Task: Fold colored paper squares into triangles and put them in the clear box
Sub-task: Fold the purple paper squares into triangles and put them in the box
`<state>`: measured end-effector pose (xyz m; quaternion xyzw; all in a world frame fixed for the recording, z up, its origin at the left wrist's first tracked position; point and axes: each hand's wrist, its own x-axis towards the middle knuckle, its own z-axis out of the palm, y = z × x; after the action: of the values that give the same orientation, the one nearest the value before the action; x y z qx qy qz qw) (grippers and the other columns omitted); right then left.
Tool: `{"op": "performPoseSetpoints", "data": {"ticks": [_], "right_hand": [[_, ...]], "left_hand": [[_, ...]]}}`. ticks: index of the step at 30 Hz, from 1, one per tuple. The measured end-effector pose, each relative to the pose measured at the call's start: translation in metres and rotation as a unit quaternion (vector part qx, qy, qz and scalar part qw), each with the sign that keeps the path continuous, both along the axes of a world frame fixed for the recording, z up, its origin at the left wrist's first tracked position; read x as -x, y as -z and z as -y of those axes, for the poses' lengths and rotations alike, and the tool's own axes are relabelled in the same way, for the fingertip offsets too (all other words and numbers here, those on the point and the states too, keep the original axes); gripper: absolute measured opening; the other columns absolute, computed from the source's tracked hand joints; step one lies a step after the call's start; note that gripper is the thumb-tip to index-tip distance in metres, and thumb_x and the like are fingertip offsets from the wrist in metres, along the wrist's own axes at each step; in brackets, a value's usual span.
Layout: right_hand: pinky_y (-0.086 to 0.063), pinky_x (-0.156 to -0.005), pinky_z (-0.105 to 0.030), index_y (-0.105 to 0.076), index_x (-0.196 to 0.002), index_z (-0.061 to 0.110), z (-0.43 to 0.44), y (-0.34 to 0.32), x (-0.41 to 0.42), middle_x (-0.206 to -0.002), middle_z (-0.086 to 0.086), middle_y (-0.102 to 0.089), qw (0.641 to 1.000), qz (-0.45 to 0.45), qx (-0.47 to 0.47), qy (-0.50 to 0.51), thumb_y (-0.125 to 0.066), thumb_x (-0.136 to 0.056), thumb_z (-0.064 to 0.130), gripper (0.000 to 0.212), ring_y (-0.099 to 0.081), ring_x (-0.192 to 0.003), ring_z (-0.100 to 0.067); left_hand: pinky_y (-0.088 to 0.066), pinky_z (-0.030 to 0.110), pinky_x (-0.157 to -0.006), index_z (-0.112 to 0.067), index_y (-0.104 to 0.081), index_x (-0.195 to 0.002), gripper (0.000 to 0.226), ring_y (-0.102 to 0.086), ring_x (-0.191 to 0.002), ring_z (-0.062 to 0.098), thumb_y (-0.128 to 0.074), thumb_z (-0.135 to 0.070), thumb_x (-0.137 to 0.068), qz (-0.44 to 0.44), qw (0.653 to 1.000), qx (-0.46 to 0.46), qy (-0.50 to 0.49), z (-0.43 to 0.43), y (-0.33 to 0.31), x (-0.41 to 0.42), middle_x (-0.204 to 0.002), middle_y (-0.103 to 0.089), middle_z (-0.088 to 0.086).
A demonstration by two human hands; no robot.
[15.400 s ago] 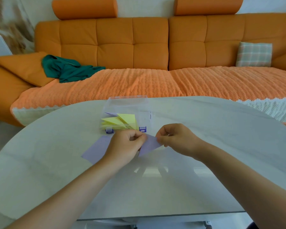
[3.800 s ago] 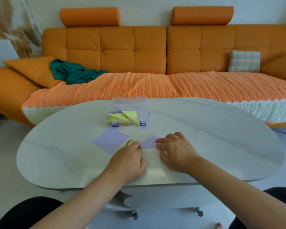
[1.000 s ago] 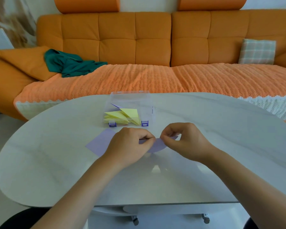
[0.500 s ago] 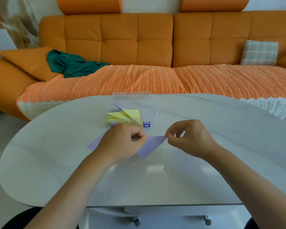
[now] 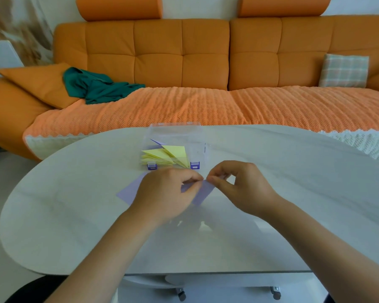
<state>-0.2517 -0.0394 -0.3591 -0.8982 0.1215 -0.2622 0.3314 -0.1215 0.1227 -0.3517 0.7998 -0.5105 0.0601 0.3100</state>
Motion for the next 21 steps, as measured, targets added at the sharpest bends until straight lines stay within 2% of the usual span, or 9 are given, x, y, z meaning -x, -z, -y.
{"op": "performPoseSetpoints", "data": {"ticks": [2, 4, 9, 12, 17, 19, 21], "right_hand": [[-0.049, -0.071, -0.015, -0.07, -0.083, 0.035, -0.002, 0.0, 0.0, -0.08, 0.02, -0.069, 1.0, 0.005, 0.018, -0.01, -0.068, -0.092, 0.025, 0.014, -0.065, -0.08, -0.004], [-0.049, -0.071, -0.017, -0.069, -0.084, 0.034, -0.002, 0.0, 0.0, -0.081, 0.02, -0.068, 0.999, 0.002, 0.029, -0.012, -0.067, -0.093, 0.026, 0.013, -0.064, -0.081, -0.005], [-0.045, -0.07, -0.012, -0.063, -0.081, 0.04, 0.009, -0.006, 0.004, -0.08, 0.024, -0.066, 0.999, 0.003, 0.028, 0.018, -0.065, -0.095, 0.021, 0.024, -0.062, -0.08, -0.004], [-0.043, -0.069, -0.009, -0.064, -0.079, 0.037, 0.017, -0.007, 0.006, -0.081, 0.029, -0.064, 0.999, 0.009, 0.008, 0.038, -0.064, -0.094, 0.018, 0.025, -0.061, -0.079, -0.004], [-0.047, -0.066, -0.016, -0.064, -0.078, 0.036, 0.019, -0.006, 0.006, -0.079, 0.02, -0.065, 0.999, 0.0, -0.019, 0.042, -0.062, -0.095, 0.017, 0.026, -0.062, -0.071, -0.008], [-0.047, -0.065, -0.014, -0.065, -0.077, 0.038, 0.019, -0.007, 0.007, -0.076, 0.02, -0.066, 0.999, -0.008, -0.036, 0.027, -0.064, -0.095, 0.017, 0.028, -0.062, -0.068, -0.006], [-0.046, -0.066, -0.013, -0.068, -0.076, 0.039, 0.018, -0.009, 0.008, -0.075, 0.019, -0.068, 0.997, -0.031, -0.064, -0.009, -0.066, -0.094, 0.018, 0.027, -0.061, -0.066, -0.003]], "left_hand": [[-0.051, 0.031, -0.061, -0.034, -0.073, -0.086, 0.011, -0.061, -0.072, 0.01, -0.062, -0.037, -0.087, 0.026, 1.0, 0.011, -0.002, 0.004, -0.001, 0.005, -0.075, -0.07, -0.013], [-0.051, 0.033, -0.06, -0.03, -0.074, -0.08, 0.009, -0.061, -0.068, 0.011, -0.066, -0.031, -0.085, 0.022, 1.0, 0.015, 0.001, 0.006, -0.003, 0.006, -0.07, -0.069, -0.01], [-0.046, 0.021, -0.054, -0.026, -0.067, -0.065, 0.012, -0.061, -0.063, 0.004, -0.07, -0.019, -0.075, -0.041, 0.999, 0.005, -0.016, 0.0, -0.008, -0.008, -0.064, -0.067, -0.015], [-0.05, 0.025, -0.059, -0.024, -0.069, -0.067, 0.01, -0.061, -0.063, 0.005, -0.07, -0.02, -0.076, -0.039, 0.998, -0.018, -0.049, -0.011, -0.011, -0.025, -0.064, -0.067, -0.016], [-0.052, 0.029, -0.066, -0.027, -0.072, -0.078, 0.011, -0.065, -0.074, 0.014, -0.065, -0.024, -0.086, -0.011, 0.99, -0.101, -0.1, -0.019, -0.008, -0.047, -0.068, -0.066, -0.015], [-0.053, 0.026, -0.069, -0.028, -0.072, -0.077, 0.015, -0.067, -0.075, 0.005, -0.065, -0.022, -0.089, -0.052, 0.992, -0.065, -0.092, -0.018, -0.007, -0.048, -0.072, -0.07, -0.017], [-0.052, 0.022, -0.074, -0.029, -0.073, -0.079, 0.017, -0.067, -0.078, -0.003, -0.065, -0.022, -0.092, -0.158, 0.986, 0.0, -0.043, -0.011, -0.007, -0.038, -0.08, -0.073, -0.022]]}}
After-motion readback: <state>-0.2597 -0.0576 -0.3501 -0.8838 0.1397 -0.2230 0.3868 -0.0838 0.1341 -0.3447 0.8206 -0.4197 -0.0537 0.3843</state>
